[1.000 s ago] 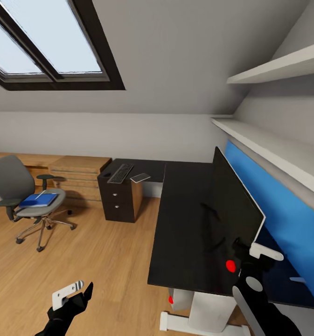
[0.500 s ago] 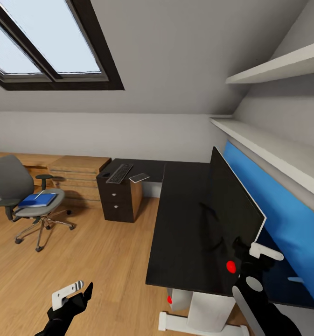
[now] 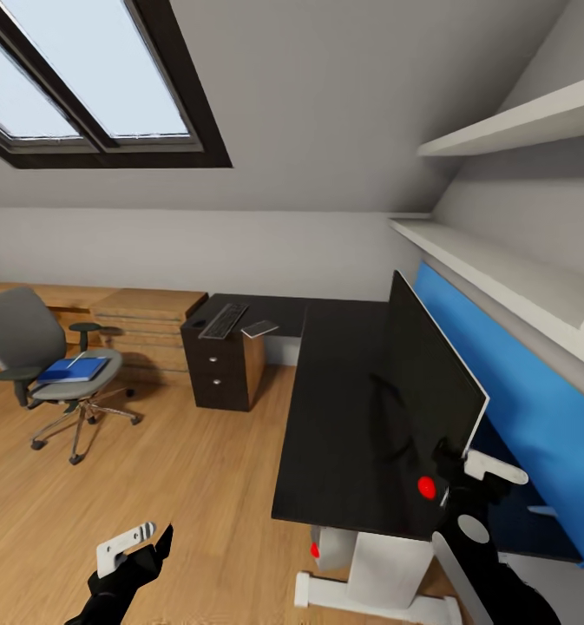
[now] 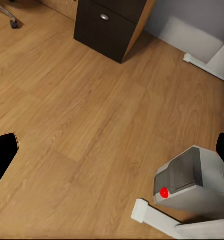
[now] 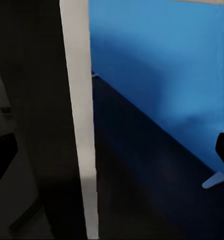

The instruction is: In the bedroom, organize the workspace by keeping the computer under the desk, ensuring the monitor is on the desk, placing the keyboard on the desk next to the monitor, placing the mouse on the desk next to the keyboard, moving the folder from the swivel chair onto the desk next to the mouse, stacking the notebook on top of the folder with the pen on top of the notebook, and positioning the swivel chair next to the desk.

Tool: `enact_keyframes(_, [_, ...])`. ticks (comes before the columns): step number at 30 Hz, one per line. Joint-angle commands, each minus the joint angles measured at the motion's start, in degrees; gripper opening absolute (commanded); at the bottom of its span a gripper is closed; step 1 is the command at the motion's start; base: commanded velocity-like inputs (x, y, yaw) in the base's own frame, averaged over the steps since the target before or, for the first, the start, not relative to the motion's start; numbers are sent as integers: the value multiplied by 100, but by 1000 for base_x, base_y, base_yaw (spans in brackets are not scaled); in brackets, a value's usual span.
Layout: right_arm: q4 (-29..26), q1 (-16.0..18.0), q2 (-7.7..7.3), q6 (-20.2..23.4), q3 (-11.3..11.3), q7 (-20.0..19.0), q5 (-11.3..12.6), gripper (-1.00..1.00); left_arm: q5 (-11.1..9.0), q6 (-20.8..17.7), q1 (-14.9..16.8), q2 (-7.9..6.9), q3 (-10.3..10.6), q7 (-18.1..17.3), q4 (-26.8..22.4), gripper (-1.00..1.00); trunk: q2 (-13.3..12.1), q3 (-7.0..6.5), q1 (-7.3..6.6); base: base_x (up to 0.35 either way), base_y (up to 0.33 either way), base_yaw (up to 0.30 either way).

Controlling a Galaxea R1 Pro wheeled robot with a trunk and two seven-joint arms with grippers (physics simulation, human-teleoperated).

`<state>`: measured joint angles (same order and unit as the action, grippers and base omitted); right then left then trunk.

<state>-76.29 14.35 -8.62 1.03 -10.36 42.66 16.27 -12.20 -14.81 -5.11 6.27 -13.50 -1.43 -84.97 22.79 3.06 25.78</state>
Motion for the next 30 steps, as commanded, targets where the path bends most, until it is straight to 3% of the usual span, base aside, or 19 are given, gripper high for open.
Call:
enact_keyframes(1, [-4,7,-8,11,-19,41,33,100,-54,-39,1,6,-13,-15,-11,100,13,12,1,-333,0,0])
enact_keyframes(19, [31,7,-8,9,-11,32,40,100,-59,-70,1,-1,-36,-5,109,100,13,12,1,-335,0,0])
enact_keyframes(23, [216,7,13,-101,-67,25,51,100,-52,-55,1,3,-24,8,745,100,13,12,1,-336,0,0])
enact_keyframes(27, [655,1,151,-309,-336,30,72,100,-31,-43,1,1,-16,8,1446,100,13,12,1,-336,0,0])
enact_keyframes(30, [1220,-32,302,-572,-538,37,76,100,132,-2,1,-64,-19,10,2178,100,13,12,1,-335,29,0])
